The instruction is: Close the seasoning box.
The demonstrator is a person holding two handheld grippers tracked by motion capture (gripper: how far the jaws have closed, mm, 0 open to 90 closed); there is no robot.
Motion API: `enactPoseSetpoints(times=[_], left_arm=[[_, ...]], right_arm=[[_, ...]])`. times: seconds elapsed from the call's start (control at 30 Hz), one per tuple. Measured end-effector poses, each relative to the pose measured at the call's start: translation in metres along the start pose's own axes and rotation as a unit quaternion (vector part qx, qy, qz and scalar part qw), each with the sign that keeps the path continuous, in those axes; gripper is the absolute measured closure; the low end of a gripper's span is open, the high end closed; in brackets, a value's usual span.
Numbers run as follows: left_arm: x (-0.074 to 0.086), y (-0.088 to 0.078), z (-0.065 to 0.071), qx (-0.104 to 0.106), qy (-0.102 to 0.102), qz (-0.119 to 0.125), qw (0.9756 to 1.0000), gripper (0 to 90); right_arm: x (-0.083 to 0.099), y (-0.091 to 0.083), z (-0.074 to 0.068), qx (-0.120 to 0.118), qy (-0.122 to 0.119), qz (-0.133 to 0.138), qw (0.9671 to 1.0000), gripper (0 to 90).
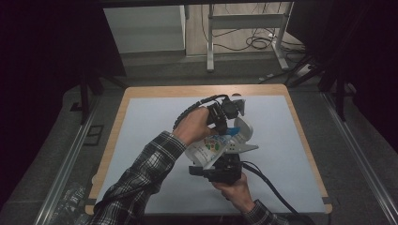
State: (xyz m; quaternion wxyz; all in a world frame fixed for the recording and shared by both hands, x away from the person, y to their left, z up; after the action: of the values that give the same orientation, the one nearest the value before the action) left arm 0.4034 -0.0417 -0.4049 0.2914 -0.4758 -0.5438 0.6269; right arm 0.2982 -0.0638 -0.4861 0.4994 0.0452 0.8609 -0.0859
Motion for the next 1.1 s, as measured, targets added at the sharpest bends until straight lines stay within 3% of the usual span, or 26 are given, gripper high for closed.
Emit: enactPoseSetpoints(times=[1.1], left_arm=[[-0.0019, -0.0009, 0.0009, -0.005, -0.002, -0.013, 0.9999, 89.5]], right_arm=[[-0.0019, 0.0013, -0.0026, -0.006, 0.005, 0.017, 0.9998, 47.9]])
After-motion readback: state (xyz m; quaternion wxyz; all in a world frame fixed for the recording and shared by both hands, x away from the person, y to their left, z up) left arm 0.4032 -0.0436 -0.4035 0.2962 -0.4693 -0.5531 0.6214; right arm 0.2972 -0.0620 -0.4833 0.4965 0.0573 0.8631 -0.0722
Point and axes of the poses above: each handheld gripper's, and its own axes: y roughly forward along the jaws, x roughly out of its underside, z roughly to its right, the point moved 5 cm from there along y, roughly forward along the jaws, and after that the axes turned 4 degrees about z, right-handed, at the moved point
